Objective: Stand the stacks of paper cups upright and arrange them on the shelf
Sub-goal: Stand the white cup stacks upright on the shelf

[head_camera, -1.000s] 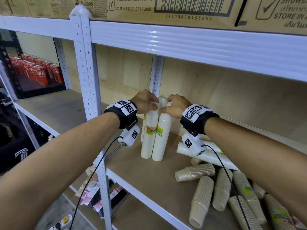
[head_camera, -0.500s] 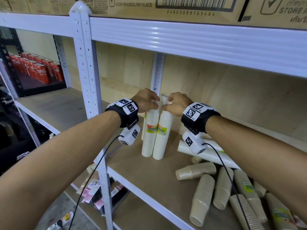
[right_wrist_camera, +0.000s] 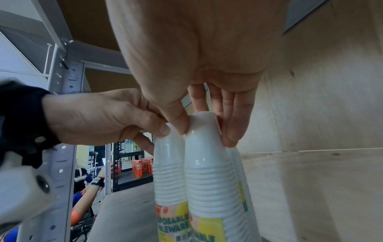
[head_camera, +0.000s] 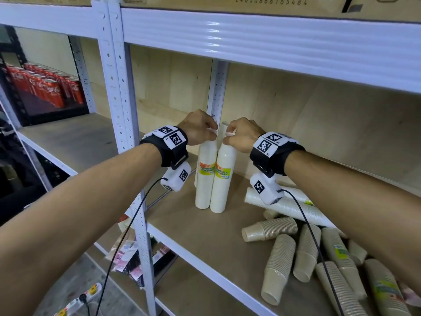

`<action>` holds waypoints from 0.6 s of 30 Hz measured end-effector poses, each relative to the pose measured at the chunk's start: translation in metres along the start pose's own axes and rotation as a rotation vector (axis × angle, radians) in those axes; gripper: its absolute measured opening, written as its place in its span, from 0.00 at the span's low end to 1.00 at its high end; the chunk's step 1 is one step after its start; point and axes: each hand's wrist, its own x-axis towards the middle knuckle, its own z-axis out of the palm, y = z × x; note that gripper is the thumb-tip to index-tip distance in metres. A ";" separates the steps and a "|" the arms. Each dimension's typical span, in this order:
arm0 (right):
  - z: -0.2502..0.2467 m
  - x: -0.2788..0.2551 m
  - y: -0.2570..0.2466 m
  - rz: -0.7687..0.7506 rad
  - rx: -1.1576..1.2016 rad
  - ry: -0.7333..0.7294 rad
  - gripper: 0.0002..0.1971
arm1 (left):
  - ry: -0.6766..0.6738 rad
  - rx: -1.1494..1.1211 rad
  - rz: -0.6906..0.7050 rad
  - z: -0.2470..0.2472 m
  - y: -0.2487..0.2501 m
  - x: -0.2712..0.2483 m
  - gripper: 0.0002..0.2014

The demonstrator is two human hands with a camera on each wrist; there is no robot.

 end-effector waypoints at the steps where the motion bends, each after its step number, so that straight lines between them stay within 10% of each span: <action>1: 0.001 0.001 -0.001 -0.003 0.010 0.004 0.14 | 0.009 0.000 0.001 -0.002 -0.001 0.001 0.16; 18: 0.018 0.024 0.005 0.010 0.048 0.023 0.15 | 0.014 0.002 -0.002 0.003 -0.011 0.012 0.17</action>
